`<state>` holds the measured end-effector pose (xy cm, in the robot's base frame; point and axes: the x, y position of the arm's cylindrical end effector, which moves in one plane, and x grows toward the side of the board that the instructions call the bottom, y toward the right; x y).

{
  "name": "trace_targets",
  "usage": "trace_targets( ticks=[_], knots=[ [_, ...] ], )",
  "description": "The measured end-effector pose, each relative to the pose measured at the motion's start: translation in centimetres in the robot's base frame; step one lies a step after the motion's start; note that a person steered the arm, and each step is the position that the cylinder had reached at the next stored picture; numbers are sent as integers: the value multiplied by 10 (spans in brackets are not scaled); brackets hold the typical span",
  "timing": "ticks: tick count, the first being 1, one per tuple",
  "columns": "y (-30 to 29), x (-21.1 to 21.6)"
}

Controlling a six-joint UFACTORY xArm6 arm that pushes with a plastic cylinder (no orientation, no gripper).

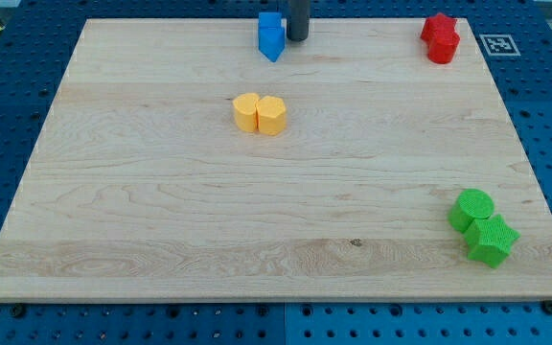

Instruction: Move blue cube towards top left

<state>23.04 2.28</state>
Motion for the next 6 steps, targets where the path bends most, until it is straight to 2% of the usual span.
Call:
trace_targets(
  ticks=[2, 6],
  knots=[
    [-33, -4],
    [-32, -20]
  ],
)
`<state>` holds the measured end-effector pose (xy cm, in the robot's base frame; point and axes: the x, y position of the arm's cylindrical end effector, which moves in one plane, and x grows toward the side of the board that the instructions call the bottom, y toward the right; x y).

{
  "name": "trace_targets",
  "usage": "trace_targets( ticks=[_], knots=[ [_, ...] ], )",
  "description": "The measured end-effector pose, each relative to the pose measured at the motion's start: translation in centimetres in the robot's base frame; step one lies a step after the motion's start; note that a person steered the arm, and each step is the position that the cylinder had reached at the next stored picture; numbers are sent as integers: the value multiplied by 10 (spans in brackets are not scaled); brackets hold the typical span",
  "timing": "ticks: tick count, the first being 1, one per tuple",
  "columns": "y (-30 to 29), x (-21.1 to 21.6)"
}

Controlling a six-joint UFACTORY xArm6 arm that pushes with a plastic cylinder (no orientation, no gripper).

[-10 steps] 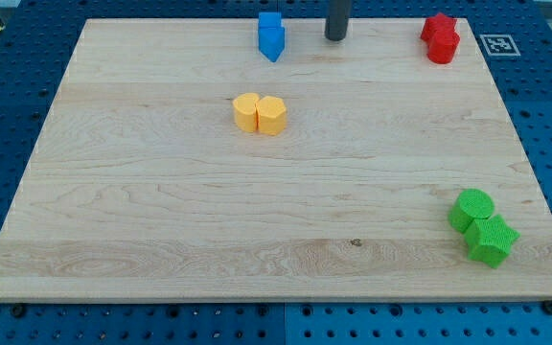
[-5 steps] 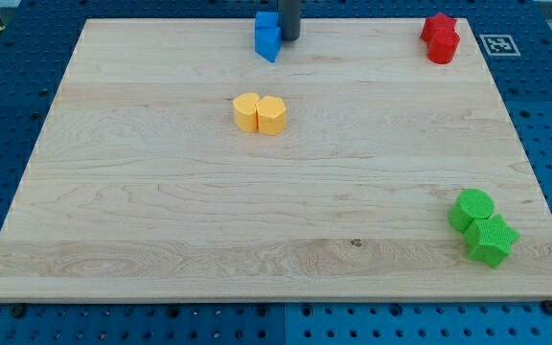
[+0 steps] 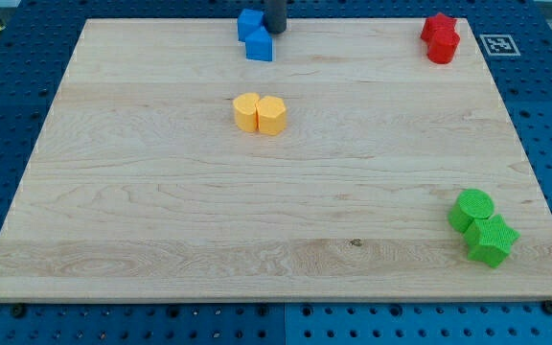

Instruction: Move blue cube towards top left

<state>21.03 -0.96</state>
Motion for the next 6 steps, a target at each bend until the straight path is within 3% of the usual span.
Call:
trace_targets(
  ticks=[6],
  knots=[
    [-49, -16]
  ],
)
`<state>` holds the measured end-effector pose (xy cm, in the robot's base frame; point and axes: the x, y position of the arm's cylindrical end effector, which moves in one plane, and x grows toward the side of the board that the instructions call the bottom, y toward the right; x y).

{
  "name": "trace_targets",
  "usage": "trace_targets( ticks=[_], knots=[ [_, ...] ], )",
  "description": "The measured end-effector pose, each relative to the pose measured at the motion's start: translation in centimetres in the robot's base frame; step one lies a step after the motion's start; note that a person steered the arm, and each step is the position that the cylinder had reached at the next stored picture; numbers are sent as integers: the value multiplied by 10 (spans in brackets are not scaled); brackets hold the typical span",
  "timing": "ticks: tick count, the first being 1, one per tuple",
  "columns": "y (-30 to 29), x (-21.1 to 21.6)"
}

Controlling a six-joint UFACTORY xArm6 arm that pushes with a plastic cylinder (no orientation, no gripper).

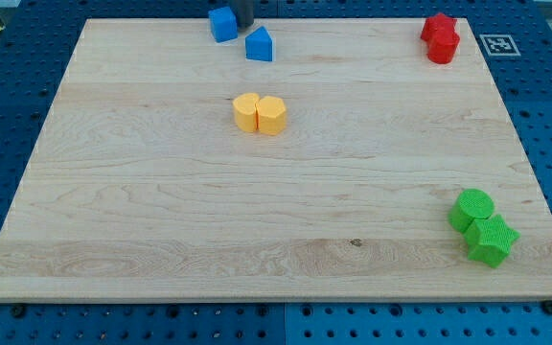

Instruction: Move blue cube towards top left

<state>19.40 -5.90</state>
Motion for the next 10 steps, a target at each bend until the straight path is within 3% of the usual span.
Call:
trace_targets(
  ticks=[4, 10],
  knots=[
    [-23, 33],
    [-125, 33]
  ],
)
